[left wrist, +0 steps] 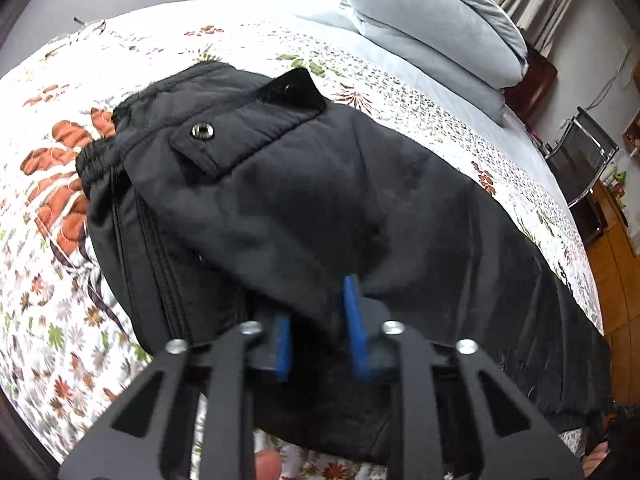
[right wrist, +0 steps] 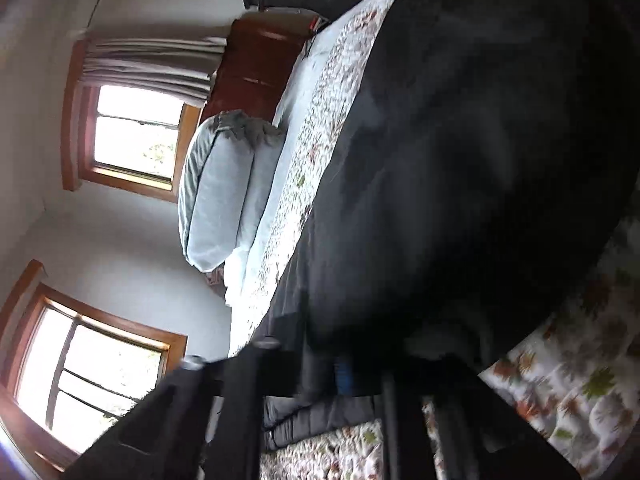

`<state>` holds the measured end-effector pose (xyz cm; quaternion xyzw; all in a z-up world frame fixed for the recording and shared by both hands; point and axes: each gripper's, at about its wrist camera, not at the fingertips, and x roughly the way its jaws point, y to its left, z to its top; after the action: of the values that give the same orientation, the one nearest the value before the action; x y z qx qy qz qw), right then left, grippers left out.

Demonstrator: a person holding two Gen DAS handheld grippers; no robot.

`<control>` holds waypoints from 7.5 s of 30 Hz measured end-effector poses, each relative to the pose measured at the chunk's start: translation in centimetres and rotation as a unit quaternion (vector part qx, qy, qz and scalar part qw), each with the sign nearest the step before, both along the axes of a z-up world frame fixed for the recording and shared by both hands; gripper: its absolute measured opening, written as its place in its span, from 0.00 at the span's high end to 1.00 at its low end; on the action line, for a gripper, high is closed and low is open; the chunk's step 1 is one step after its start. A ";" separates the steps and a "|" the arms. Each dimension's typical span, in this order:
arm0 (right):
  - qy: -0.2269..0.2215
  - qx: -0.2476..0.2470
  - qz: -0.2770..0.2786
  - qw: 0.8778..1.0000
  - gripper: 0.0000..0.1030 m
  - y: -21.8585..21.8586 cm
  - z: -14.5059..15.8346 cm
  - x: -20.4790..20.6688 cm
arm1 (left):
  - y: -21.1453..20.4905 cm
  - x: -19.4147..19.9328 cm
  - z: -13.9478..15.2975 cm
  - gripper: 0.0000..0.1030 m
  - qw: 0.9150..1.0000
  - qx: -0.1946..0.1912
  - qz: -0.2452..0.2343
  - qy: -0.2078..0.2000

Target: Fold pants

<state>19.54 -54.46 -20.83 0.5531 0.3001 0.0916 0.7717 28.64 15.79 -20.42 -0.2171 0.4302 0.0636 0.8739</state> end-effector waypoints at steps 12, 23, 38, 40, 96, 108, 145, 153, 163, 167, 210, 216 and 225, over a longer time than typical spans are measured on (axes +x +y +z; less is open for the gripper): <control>0.025 -0.032 0.004 0.999 0.96 -0.7 0.4 -3.0 | -1.3 -4.3 1.3 0.95 1.000 0.028 -0.007 -0.010; 0.063 -0.095 -0.011 0.993 0.27 -1.4 2.2 -5.0 | -2.2 -4.6 1.2 0.06 0.996 0.085 -0.032 0.025; 0.067 -0.526 0.076 0.844 0.05 6.3 9.8 1.5 | -8.5 -2.1 7.0 0.03 0.957 0.250 -0.133 -0.059; 0.093 -0.526 0.087 0.841 0.05 5.5 7.7 2.6 | -9.6 -0.8 5.7 0.03 0.949 0.275 -0.149 -0.043; -0.036 -0.034 -0.091 0.995 0.03 -12.0 2.6 -3.5 | -2.8 3.4 -0.7 0.02 0.976 0.203 -0.054 0.054; -0.074 -0.025 -0.081 0.994 0.03 -11.9 2.7 -4.1 | -3.2 3.3 -0.5 0.02 0.976 0.208 -0.040 0.057; -0.065 -0.010 -0.064 0.996 0.40 -12.9 1.7 -1.6 | -2.2 4.0 -0.2 0.02 0.968 0.236 -0.011 0.078; -0.051 -0.100 -0.030 0.993 0.87 -11.3 5.3 -1.1 | -2.0 3.8 0.1 0.03 0.971 0.228 -0.013 0.074; -0.068 -0.602 0.162 0.779 0.88 11.9 21.8 4.7 | -1.5 3.5 0.8 0.03 0.976 0.207 -0.027 0.060; -0.087 -0.722 0.266 0.633 0.88 25.4 19.6 5.3 | -0.9 3.2 1.3 0.03 0.981 0.185 -0.035 0.051; -0.015 -0.663 0.303 0.685 0.28 34.2 6.7 8.4 | 1.7 1.4 0.8 0.03 0.985 0.160 -0.049 0.034; -0.023 -0.667 0.309 0.678 0.26 35.7 5.9 6.6 | 2.7 1.0 2.0 0.03 0.986 0.160 -0.039 0.036; -0.035 -0.695 0.315 0.646 0.20 38.1 5.7 6.4 | 6.5 -1.1 3.3 0.03 0.988 0.149 -0.018 0.031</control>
<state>25.89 -16.38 -15.14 -0.2766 0.4042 0.1131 0.8645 27.58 22.27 -17.08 -0.0748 0.4463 0.1179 0.8840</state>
